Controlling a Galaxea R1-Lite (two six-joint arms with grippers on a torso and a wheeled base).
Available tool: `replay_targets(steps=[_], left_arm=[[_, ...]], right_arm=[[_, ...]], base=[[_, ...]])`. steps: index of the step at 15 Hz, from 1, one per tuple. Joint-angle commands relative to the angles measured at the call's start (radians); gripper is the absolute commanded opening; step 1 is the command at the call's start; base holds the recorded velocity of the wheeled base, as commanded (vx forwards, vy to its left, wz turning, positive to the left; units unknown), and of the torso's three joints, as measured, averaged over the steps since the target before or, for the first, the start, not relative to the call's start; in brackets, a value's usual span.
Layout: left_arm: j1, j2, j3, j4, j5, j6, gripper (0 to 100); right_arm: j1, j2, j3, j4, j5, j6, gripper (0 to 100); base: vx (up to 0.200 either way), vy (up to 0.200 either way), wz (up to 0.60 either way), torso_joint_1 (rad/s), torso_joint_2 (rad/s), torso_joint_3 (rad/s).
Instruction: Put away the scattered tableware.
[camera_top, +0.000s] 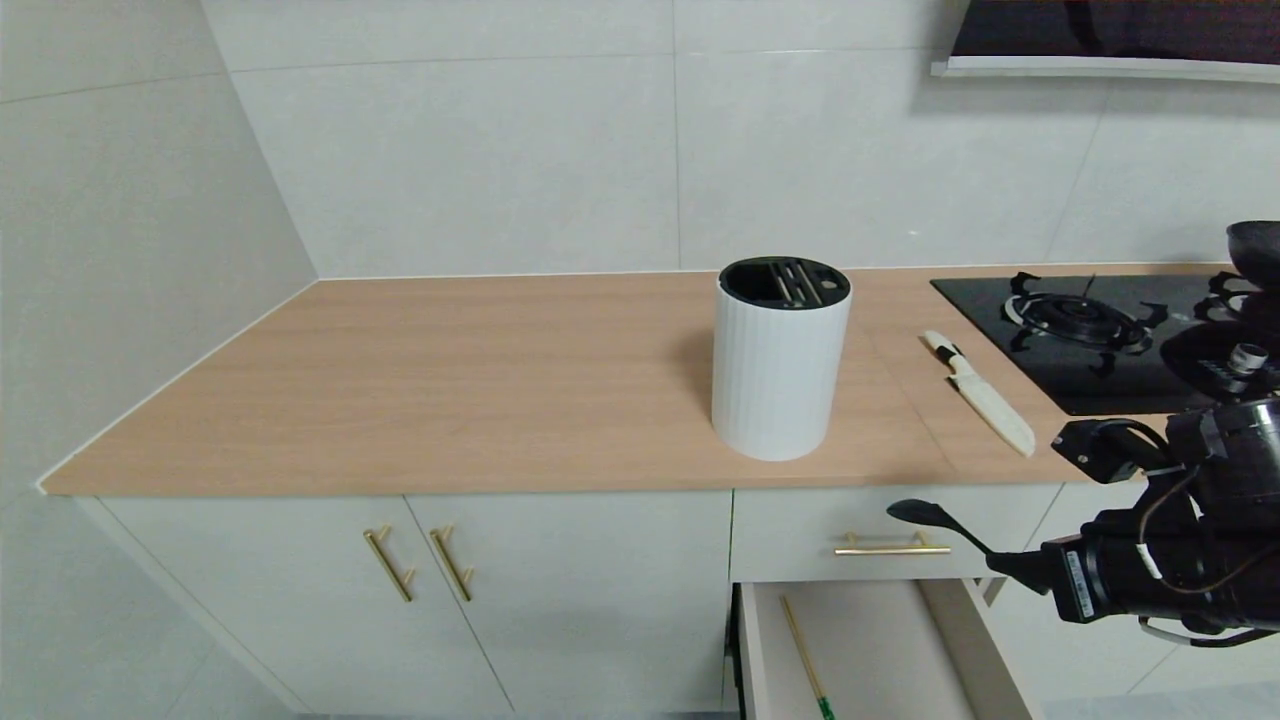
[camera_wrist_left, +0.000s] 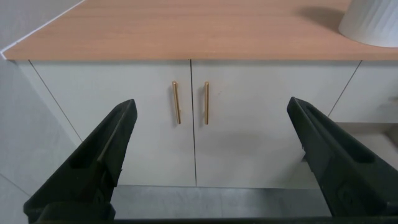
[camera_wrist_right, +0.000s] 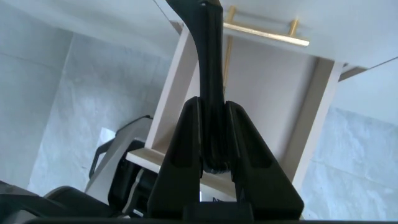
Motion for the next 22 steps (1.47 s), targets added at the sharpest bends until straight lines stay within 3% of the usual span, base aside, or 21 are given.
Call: replay_targets(steps=[1,5,15,22], left_arm=[[0.000,0.000,0.000,0.000,0.000,0.000,100],[0.000,0.000,0.000,0.000,0.000,0.000,100],[0.000,0.000,0.000,0.000,0.000,0.000,100],[0.000,0.000,0.000,0.000,0.000,0.000,100]], right_arm=[[0.000,0.043,0.000,-0.006,-0.001,-0.004,0],[0.000,0.076,0.000,-0.010,-0.004,-0.010,0],[0.000,0.128,0.001,-0.045,-0.008,-0.009,0],[-0.001,0.143,0.001,-0.045,-0.008,-0.009,0]], base=[[0.000,0.000,0.00,-0.212,0.48,0.261],[0.000,0.000,0.00,-0.176,0.42,0.222],[0.000,0.000,0.00,-0.020,0.05,0.027],[0.000,0.000,0.00,-0.191,0.45,0.257]])
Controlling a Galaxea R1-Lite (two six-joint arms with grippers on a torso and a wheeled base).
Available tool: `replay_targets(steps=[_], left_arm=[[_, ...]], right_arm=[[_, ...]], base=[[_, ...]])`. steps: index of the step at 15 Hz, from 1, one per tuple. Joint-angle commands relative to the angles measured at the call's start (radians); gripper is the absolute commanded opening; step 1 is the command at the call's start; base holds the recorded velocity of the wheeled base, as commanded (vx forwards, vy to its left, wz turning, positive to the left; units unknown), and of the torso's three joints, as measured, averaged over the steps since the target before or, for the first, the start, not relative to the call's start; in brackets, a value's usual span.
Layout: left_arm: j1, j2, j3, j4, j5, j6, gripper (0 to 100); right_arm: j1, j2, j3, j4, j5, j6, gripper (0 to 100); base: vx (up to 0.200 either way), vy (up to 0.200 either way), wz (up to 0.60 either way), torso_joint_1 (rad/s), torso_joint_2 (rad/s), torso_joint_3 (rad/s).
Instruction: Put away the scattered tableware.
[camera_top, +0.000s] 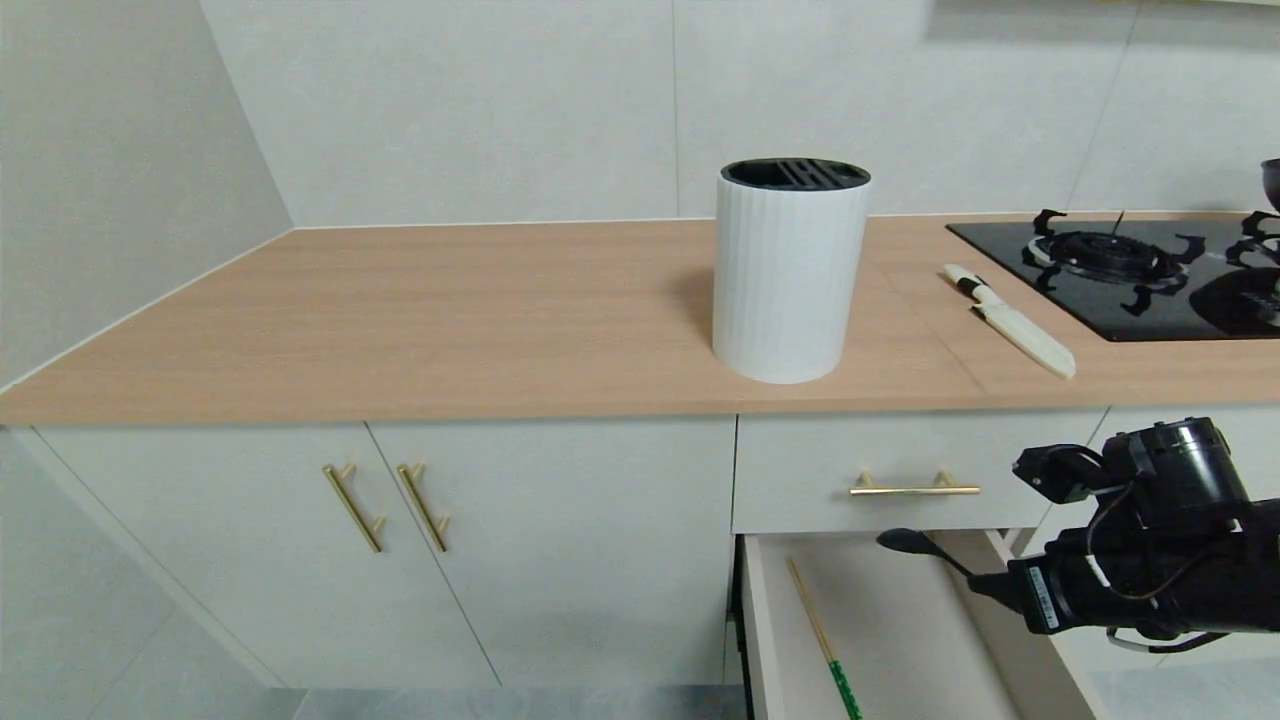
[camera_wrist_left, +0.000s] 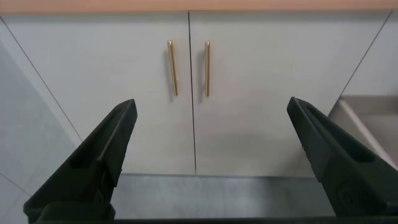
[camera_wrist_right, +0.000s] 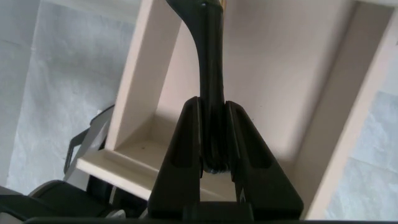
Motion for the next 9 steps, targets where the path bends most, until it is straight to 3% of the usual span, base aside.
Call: replay_targets(steps=[1,9], left_arm=[[0.000,0.000,0.000,0.000,0.001,0.000,100],[0.000,0.000,0.000,0.000,0.001,0.000,100]], right_arm=[[0.000,0.006,0.000,0.000,0.001,0.000,0],[0.000,0.018,-0.001,-0.001,-0.024,0.000,0]], base=[[0.000,0.000,0.00,-0.193,0.49,0.281],[0.000,0.000,0.00,-0.173,0.47,0.293]])
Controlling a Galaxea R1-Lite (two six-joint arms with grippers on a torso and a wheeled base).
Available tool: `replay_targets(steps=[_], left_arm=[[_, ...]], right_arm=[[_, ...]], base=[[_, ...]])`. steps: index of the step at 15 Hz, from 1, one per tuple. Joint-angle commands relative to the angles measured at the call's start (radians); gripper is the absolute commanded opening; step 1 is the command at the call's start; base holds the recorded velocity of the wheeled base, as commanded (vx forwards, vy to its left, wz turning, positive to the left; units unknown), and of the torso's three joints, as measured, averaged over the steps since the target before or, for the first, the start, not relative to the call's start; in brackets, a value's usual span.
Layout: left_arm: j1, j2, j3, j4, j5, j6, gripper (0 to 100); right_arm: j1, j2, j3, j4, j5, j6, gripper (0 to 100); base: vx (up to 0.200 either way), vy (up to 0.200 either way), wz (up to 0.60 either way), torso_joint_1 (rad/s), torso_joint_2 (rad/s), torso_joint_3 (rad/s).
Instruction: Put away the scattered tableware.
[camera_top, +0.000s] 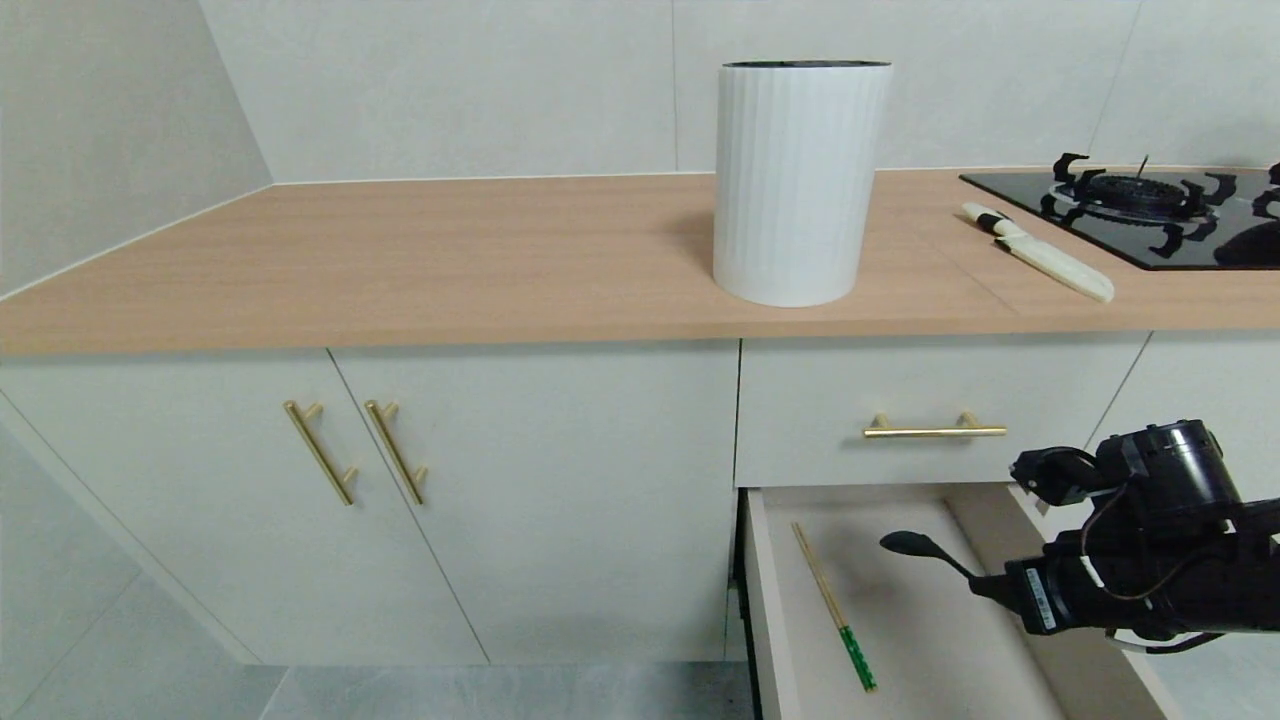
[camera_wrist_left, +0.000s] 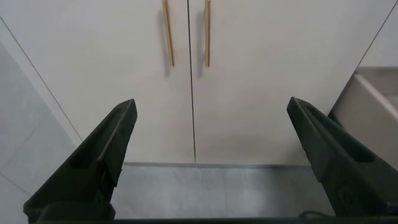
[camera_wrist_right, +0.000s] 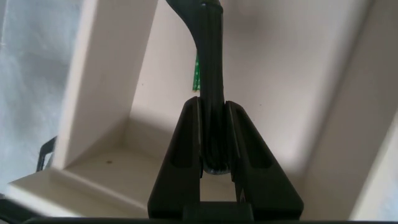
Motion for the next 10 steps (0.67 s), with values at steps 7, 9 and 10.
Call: replay_targets(steps=[7,9,10], left_arm=[[0.000,0.000,0.000,0.000,0.000,-0.001,100],[0.000,0.000,0.000,0.000,0.000,-0.001,100],[0.000,0.000,0.000,0.000,0.000,-0.001,100]], right_arm=[[0.000,0.015,0.003,-0.014,0.001,0.000,0],[0.000,0.018,0.003,-0.014,-0.001,0.000,0],[0.002,0.018,0.002,-0.014,-0.001,0.000,0]], base=[[0.000,0.000,0.00,-0.089,0.33,0.228],[0.000,0.000,0.00,-0.004,0.03,0.021],[0.000,0.000,0.00,0.000,0.00,0.000]])
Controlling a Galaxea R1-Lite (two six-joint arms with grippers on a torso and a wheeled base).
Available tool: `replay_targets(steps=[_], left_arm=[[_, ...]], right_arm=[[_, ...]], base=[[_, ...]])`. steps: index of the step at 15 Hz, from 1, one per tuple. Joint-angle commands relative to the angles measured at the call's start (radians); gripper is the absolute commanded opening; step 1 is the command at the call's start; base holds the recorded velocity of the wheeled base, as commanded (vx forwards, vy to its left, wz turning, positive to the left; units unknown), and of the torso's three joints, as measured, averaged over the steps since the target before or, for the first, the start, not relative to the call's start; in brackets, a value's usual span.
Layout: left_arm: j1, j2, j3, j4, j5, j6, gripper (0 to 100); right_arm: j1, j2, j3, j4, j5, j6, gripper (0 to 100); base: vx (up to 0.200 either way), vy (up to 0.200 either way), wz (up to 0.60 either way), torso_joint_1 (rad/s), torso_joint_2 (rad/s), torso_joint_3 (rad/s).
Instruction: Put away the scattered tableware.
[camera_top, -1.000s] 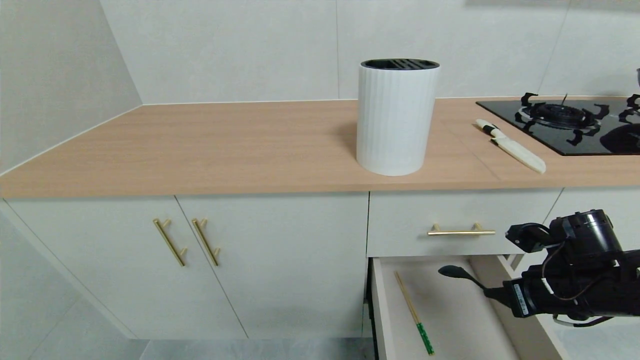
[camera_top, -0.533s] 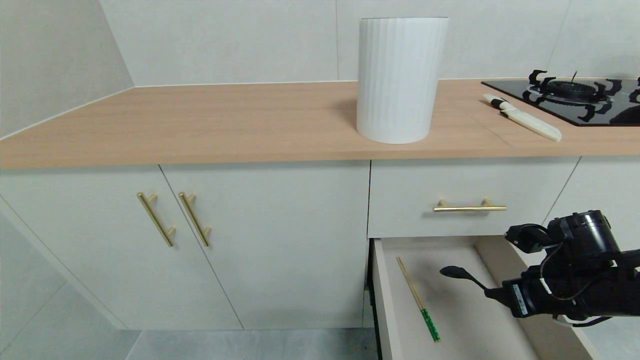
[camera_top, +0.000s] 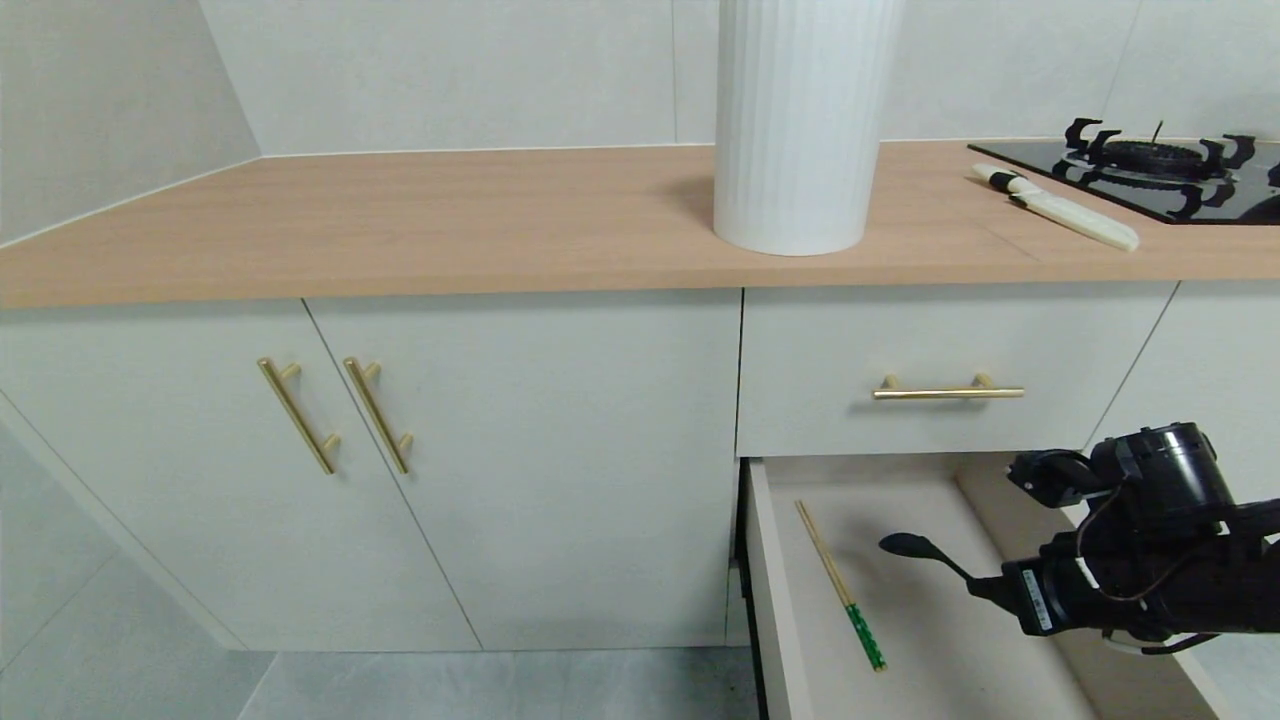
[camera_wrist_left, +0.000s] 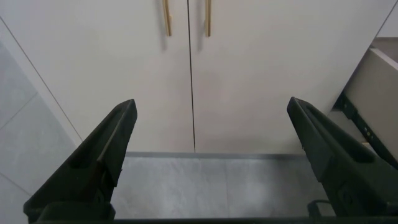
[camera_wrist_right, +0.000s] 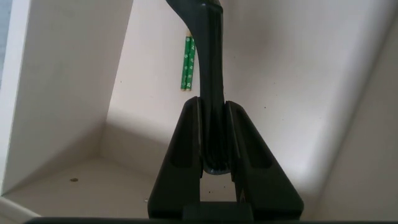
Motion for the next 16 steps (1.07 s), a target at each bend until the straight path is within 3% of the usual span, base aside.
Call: replay_targets(steps=[1,5,7,11,16], left_arm=[[0.000,0.000,0.000,0.000,0.000,0.000,100],[0.000,0.000,0.000,0.000,0.000,0.000,100],[0.000,0.000,0.000,0.000,0.000,0.000,100],[0.000,0.000,0.000,0.000,0.000,0.000,100],[0.000,0.000,0.000,0.000,0.000,0.000,100]], right_arm=[[0.001,0.006,-0.002,0.000,0.000,0.000,0],[0.053,0.053,-0.013,-0.055,-0.107,0.023,0],[0.145,0.165,-0.048,-0.109,-0.291,0.164,0],[0.173,0.398,-0.036,-0.327,-0.515,0.186,0],[0.176,0.503,-0.037,-0.411,-0.586,0.184,0]], base=[[0.000,0.000,0.00,0.000,0.00,0.000],[0.000,0.000,0.00,0.000,0.00,0.000],[0.000,0.000,0.00,0.000,0.00,0.000],[0.000,0.000,0.00,0.000,0.00,0.000],[0.000,0.000,0.00,0.000,0.00,0.000]])
